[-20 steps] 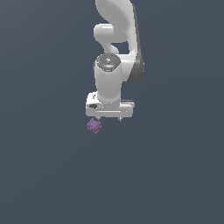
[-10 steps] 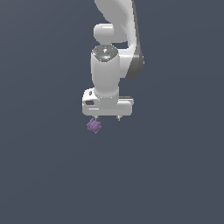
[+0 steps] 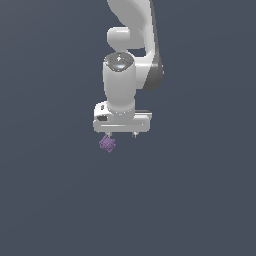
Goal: Pick up the object and move it to a goal position.
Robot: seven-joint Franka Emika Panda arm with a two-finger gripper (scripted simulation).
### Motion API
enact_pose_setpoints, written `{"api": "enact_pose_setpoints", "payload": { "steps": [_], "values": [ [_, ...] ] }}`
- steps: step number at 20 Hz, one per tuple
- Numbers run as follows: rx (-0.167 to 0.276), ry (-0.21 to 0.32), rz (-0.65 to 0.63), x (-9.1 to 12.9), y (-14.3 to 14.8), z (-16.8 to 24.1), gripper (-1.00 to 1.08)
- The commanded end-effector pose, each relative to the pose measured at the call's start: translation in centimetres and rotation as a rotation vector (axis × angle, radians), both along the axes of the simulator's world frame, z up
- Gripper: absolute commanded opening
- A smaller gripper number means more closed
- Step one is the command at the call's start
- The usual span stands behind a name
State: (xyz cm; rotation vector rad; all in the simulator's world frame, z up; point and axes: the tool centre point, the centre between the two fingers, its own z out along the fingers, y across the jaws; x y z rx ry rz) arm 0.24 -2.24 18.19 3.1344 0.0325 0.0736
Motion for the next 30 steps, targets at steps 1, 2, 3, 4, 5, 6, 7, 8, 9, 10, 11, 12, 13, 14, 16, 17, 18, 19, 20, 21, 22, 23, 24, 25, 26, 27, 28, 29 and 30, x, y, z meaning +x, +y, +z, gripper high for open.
{"api": "enact_pose_setpoints", "payload": {
  "steps": [1, 2, 3, 4, 5, 6, 7, 8, 9, 10, 11, 12, 13, 14, 16, 17, 18, 19, 20, 21, 22, 23, 24, 25, 26, 27, 28, 29, 30],
  "values": [
    [-0.002, 0.002, 0.022, -0.1, -0.2, -0.2, 1.0],
    [-0.002, 0.002, 0.033, -0.1, -0.3, -0.3, 1.0],
    [-0.003, 0.003, 0.046, -0.2, -0.4, -0.5, 1.0],
    [-0.004, 0.004, 0.059, -0.2, -0.6, -0.6, 1.0],
    [-0.005, 0.005, 0.074, -0.3, -0.7, -0.7, 1.0],
    [-0.006, 0.006, 0.09, -0.3, -0.9, -0.9, 1.0],
    [-0.007, 0.007, 0.107, -0.4, -1.0, -1.0, 1.0],
    [-0.008, 0.008, 0.125, -0.5, -1.2, -1.2, 1.0],
    [-0.009, 0.009, 0.145, -0.6, -1.4, -1.4, 1.0],
    [-0.01, 0.01, 0.165, -0.7, -1.6, -1.6, 1.0],
    [-0.011, 0.011, 0.187, -0.7, -1.7, -1.8, 1.0],
    [-0.012, 0.013, 0.21, -0.8, -2.0, -2.0, 1.0],
    [-0.014, 0.014, 0.233, -0.9, -2.2, -2.2, 1.0],
    [-0.015, 0.015, 0.257, -1.0, -2.4, -2.4, 1.0],
    [-0.016, 0.018, 0.304, -1.3, -2.8, -2.9, 1.0],
    [-0.017, 0.02, 0.328, -1.4, -3.0, -3.1, 1.0],
    [-0.018, 0.021, 0.352, -1.5, -3.2, -3.3, 1.0],
    [-0.019, 0.022, 0.375, -1.6, -3.4, -3.5, 1.0],
    [-0.02, 0.024, 0.399, -1.7, -3.6, -3.7, 1.0],
    [-0.02, 0.025, 0.422, -1.8, -3.8, -3.9, 1.0],
    [-0.021, 0.026, 0.446, -1.9, -4.0, -4.2, 1.0],
    [-0.021, 0.027, 0.47, -2.0, -4.2, -4.4, 1.0],
    [-0.022, 0.029, 0.494, -2.2, -4.4, -4.6, 1.0],
    [-0.022, 0.03, 0.517, -2.3, -4.6, -4.8, 1.0],
    [-0.022, 0.031, 0.541, -2.4, -4.8, -5.0, 1.0],
    [-0.023, 0.032, 0.565, -2.5, -4.9, -5.2, 1.0],
    [-0.023, 0.033, 0.588, -2.6, -5.1, -5.4, 1.0],
    [-0.023, 0.034, 0.612, -2.8, -5.3, -5.6, 1.0],
    [-0.023, 0.035, 0.636, -2.9, -5.5, -5.8, 1.0]
  ]
}}
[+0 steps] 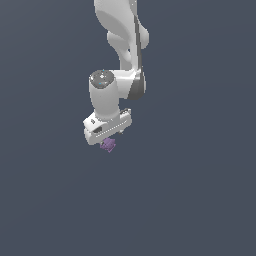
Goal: Pick up the object and move it to a goal position.
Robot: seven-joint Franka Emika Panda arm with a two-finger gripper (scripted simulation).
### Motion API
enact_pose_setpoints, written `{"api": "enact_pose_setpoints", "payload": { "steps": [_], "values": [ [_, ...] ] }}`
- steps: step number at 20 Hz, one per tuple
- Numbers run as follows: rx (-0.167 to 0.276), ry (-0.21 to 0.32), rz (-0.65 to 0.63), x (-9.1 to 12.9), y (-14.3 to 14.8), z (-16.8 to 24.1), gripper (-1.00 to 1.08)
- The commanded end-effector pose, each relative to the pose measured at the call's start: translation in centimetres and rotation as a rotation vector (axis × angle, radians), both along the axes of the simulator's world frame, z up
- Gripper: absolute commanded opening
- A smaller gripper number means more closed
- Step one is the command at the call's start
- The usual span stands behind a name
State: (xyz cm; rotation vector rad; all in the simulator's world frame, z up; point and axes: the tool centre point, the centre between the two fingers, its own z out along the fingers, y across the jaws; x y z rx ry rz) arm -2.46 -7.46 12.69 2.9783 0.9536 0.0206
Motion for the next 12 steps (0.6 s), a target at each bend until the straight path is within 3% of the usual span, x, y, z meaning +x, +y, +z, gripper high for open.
{"api": "enact_pose_setpoints", "payload": {
  "steps": [1, 12],
  "values": [
    [0.0, 0.003, 0.061, -0.3, -0.5, -0.5, 1.0],
    [0.003, 0.014, 0.304, -1.7, -2.2, -2.6, 1.0]
  ]
}}
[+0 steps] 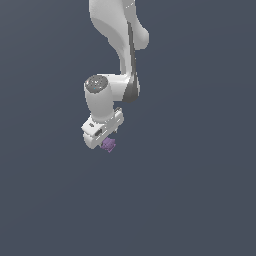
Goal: Pick up the object and move it to a goal position.
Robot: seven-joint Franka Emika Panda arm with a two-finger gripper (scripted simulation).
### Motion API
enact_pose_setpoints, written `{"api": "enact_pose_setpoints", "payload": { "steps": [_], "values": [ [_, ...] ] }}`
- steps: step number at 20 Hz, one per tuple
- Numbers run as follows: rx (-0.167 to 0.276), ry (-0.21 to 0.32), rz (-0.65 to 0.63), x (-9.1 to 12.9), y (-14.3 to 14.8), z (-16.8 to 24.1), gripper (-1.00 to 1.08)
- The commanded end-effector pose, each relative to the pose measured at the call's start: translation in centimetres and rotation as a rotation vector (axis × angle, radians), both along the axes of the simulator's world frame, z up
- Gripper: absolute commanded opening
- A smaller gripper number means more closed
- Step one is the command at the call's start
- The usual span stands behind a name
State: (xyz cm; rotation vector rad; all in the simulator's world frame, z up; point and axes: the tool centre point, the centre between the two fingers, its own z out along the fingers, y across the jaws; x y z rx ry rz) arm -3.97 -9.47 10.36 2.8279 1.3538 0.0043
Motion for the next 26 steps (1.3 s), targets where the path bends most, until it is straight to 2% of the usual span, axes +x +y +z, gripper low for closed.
{"api": "enact_pose_setpoints", "payload": {
  "steps": [1, 9, 18, 26],
  "values": [
    [0.001, 0.002, 0.047, -0.3, -0.3, -0.4, 1.0],
    [0.004, 0.005, 0.135, -0.8, -0.9, -1.1, 1.0],
    [0.004, 0.006, 0.146, -0.9, -1.0, -1.5, 1.0],
    [0.004, 0.006, 0.15, -1.0, -0.9, -4.8, 1.0]
  ]
}}
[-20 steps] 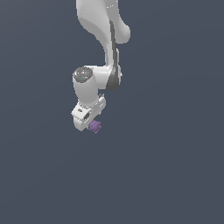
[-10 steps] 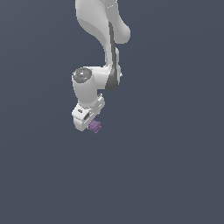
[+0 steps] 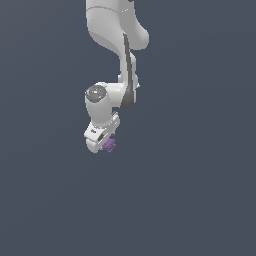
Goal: Pick up the object and move it to a goal position.
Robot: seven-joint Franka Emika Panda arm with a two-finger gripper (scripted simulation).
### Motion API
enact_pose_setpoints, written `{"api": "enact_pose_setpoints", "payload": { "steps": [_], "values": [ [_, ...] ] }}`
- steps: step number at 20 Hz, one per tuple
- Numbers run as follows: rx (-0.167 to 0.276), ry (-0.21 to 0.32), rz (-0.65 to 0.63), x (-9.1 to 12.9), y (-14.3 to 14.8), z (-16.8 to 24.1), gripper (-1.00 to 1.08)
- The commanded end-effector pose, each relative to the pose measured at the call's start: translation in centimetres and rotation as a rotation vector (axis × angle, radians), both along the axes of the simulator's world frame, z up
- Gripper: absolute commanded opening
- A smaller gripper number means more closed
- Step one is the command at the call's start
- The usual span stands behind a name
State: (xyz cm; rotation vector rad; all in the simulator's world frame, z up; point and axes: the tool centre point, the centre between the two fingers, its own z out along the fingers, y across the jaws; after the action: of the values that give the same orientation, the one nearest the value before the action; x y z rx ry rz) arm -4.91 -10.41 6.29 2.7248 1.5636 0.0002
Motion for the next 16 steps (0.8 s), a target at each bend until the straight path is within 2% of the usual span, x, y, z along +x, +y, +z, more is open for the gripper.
{"api": "enact_pose_setpoints", "payload": {
  "steps": [1, 7, 8, 16],
  "values": [
    [0.0, 0.0, 0.001, -0.04, -0.01, -1.15, 1.0],
    [0.0, 0.0, 0.002, 0.05, -0.02, -2.14, 1.0],
    [0.0, 0.0, 0.002, 0.05, -0.02, -2.14, -1.0],
    [0.0, 0.0, 0.002, 0.05, -0.02, -2.14, -1.0]
  ]
}}
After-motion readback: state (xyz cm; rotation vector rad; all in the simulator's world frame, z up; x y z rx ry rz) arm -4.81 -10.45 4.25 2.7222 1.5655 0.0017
